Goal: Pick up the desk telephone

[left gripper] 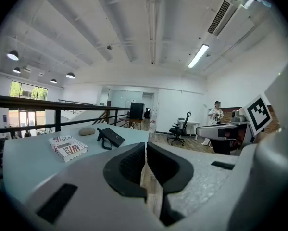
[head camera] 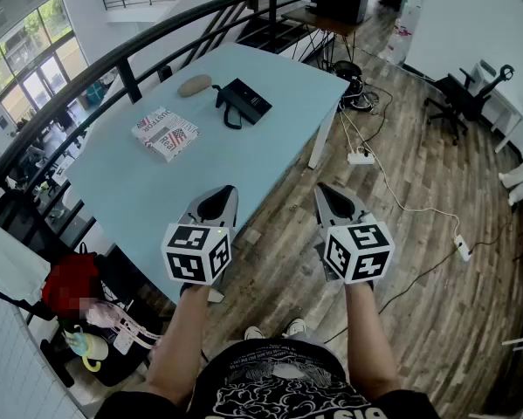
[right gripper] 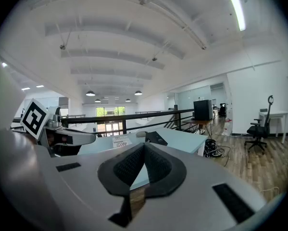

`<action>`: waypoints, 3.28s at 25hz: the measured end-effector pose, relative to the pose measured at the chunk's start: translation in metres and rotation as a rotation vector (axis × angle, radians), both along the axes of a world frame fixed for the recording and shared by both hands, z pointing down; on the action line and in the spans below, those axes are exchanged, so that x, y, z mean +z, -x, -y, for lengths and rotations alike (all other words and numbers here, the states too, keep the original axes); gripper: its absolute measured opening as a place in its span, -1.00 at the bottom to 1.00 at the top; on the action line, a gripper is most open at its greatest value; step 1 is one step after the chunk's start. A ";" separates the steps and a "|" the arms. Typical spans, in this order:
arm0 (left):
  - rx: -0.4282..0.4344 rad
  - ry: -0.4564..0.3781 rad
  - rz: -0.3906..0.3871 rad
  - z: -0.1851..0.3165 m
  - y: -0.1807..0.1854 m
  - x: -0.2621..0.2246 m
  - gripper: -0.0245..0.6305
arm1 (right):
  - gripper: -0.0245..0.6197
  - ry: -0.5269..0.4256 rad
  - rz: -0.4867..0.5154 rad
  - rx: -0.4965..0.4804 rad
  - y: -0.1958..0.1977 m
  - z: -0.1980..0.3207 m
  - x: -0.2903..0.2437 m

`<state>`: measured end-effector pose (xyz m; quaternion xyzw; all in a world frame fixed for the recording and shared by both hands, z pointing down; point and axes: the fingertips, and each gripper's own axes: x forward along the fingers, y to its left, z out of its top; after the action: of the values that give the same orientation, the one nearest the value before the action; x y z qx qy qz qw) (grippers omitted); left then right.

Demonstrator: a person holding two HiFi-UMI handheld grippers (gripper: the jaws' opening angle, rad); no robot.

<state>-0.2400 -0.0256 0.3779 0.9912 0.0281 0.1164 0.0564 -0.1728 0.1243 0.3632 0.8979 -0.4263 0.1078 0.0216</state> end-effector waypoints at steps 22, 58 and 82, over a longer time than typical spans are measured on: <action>0.035 0.064 -0.011 0.022 -0.059 0.018 -0.86 | -0.91 0.005 0.010 0.031 -0.050 0.020 0.019; -0.224 0.091 0.048 0.001 -0.313 0.036 -0.52 | -0.66 0.004 0.070 -0.203 -0.340 -0.006 0.043; -0.407 0.254 0.137 0.177 -0.395 0.099 -0.33 | -0.50 0.118 0.134 -0.495 -0.442 0.208 0.078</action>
<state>0.1555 -0.2023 0.4768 0.9512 -0.1614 0.1653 0.2047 0.2689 -0.0838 0.4417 0.7541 -0.6266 0.1833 0.0713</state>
